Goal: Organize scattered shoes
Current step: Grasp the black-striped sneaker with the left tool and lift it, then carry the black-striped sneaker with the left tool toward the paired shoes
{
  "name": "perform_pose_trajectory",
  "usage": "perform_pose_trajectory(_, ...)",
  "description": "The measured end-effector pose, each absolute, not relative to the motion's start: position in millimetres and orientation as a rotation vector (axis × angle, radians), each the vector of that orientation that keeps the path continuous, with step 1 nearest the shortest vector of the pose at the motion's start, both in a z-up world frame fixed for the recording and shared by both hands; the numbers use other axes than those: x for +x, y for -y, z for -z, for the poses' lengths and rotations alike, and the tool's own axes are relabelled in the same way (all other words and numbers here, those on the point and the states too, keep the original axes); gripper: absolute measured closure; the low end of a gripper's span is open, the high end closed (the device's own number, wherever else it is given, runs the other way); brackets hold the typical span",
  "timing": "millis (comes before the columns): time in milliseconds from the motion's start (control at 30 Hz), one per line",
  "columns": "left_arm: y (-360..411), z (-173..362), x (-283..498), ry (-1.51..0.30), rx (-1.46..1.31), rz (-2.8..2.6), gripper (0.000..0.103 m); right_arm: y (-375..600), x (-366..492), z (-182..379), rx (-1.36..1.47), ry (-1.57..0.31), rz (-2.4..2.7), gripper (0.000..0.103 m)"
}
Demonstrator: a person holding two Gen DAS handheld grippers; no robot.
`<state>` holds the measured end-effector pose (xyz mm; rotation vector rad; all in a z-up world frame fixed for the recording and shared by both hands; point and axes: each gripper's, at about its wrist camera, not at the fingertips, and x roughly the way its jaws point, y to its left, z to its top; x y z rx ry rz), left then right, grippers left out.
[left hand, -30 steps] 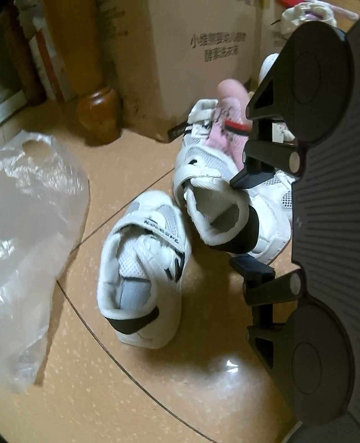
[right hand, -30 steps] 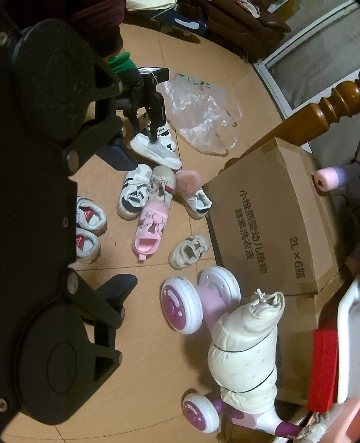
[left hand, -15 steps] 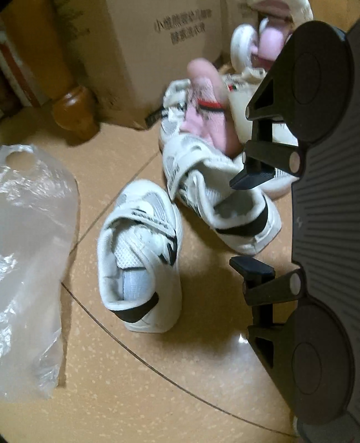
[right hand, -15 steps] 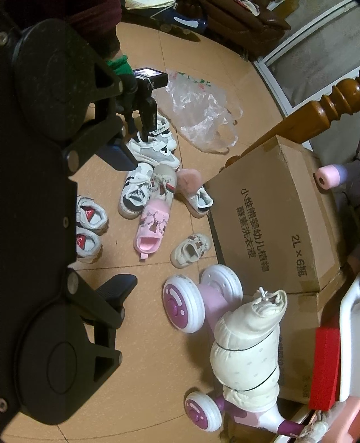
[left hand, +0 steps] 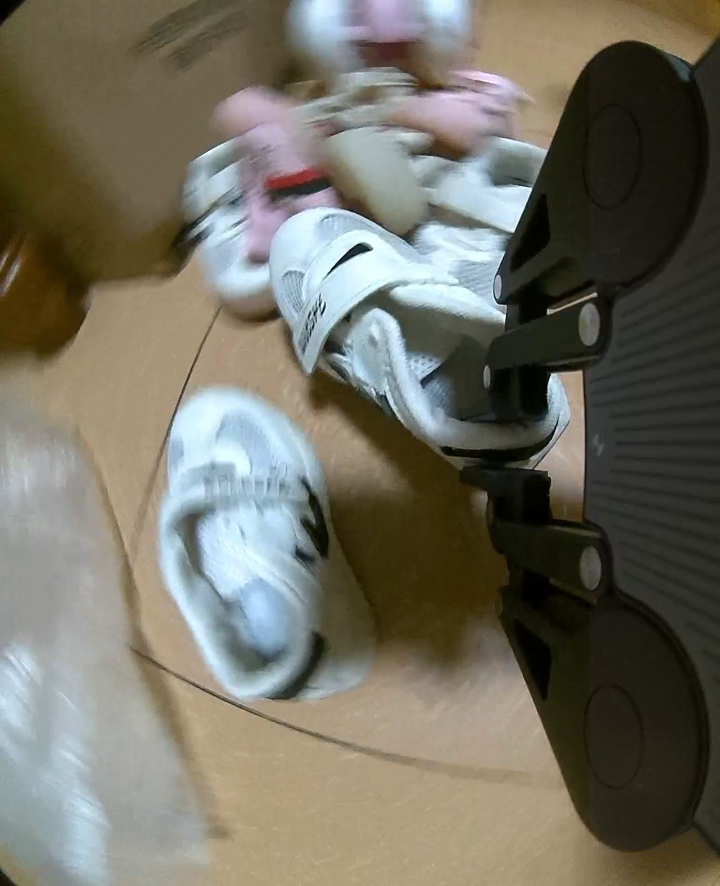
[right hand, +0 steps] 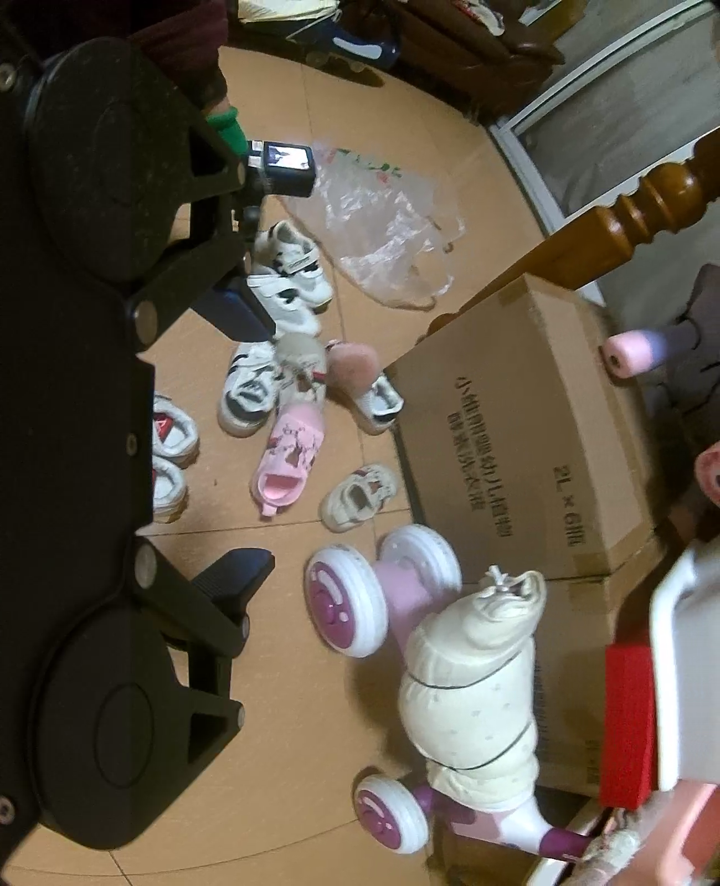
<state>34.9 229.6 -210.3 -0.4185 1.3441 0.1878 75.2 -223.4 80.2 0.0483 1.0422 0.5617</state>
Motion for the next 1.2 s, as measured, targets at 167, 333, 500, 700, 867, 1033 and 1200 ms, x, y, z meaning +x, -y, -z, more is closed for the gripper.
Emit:
perform_pose_trajectory(167, -192, 190, 25, -1.434, 0.031, 0.072, 0.089, 227, 72, -87, 0.058, -1.025, -0.569, 0.02)
perform_pose_trajectory(333, -166, 186, 5, -1.443, 0.214, 0.26, 0.091, 233, 74, -86, 0.064, -1.023, -0.557, 0.02)
perform_pose_trajectory(500, -123, 206, -10, -1.451, 0.463, 0.417, 0.091, 236, 77, -84, 0.062, -1.026, -0.549, 0.02)
perform_pose_trajectory(700, -116, 228, -19, -1.455, 0.487, 0.333, 0.078, 233, 78, -83, 0.056, -1.03, -0.553, 0.02)
perform_pose_trajectory(867, -141, 229, -19, -1.517, 0.294, 0.196, 0.057, 228, 76, -82, 0.048, -1.031, -0.564, 0.02)
perform_pose_trajectory(1033, -171, 232, -19, -1.533, 0.024, 0.03, 0.057, 228, 76, -78, 0.041, -1.04, -0.559, 0.02)
perform_pose_trajectory(1200, -170, 237, -14, -1.507, -0.009, 0.003, 0.084, 232, 78, -78, 0.047, -1.042, -0.551, 0.02)
